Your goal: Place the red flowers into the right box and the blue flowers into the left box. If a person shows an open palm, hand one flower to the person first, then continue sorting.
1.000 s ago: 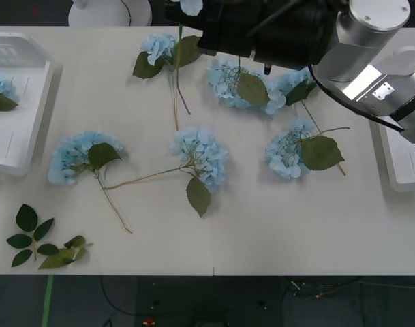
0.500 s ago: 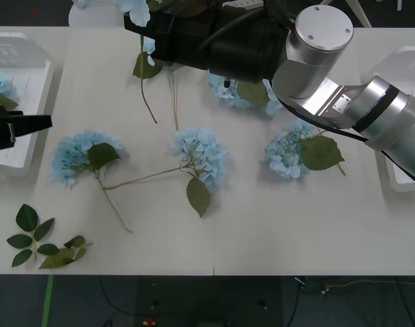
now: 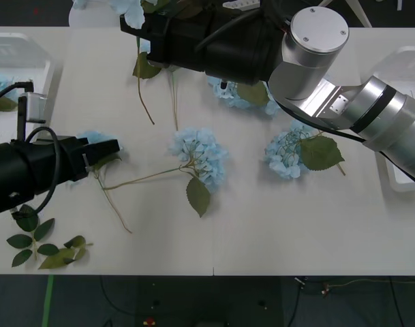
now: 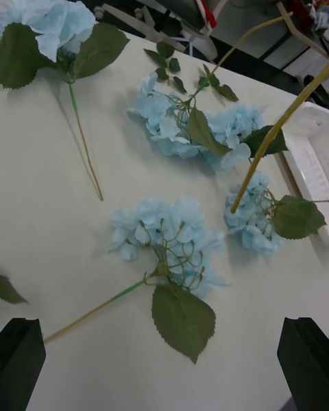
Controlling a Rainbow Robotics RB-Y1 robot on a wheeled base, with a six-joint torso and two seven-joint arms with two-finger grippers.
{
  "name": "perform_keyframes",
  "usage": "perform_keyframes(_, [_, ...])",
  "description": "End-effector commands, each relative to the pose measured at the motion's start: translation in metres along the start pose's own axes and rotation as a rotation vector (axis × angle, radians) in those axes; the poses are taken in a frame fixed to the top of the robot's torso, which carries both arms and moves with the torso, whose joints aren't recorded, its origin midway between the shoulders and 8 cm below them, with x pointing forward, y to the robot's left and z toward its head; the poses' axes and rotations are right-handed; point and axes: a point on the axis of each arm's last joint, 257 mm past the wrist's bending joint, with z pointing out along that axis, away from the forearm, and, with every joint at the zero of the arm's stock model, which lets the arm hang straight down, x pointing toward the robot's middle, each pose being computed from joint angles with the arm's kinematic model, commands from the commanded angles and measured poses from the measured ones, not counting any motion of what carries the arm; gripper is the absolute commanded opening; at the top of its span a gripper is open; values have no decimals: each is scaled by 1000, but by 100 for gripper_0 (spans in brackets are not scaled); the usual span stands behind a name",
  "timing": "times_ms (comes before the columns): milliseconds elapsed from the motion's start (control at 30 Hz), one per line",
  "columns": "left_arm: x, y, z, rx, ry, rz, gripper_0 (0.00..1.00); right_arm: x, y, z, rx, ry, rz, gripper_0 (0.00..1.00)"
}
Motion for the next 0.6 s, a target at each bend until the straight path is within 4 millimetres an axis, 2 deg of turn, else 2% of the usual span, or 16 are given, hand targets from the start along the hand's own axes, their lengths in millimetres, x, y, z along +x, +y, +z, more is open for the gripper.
perform_keyframes(33, [-20, -39, 29, 57, -90, -39, 100, -24, 35, 18, -70, -25, -70, 0])
perform_keyframes(133, [-30, -51, 41, 66, -120, -53, 100, -24, 33, 18, -66, -26, -69, 0])
perform_keyframes(367, [-44, -77, 55, 110, -148, -25, 100, -25, 30, 16, -55, -28, -72, 0])
perform_keyframes(600, [-69, -76, 66, 94, -198, 18, 100, -25, 28, 16, -52, -25, -79, 0])
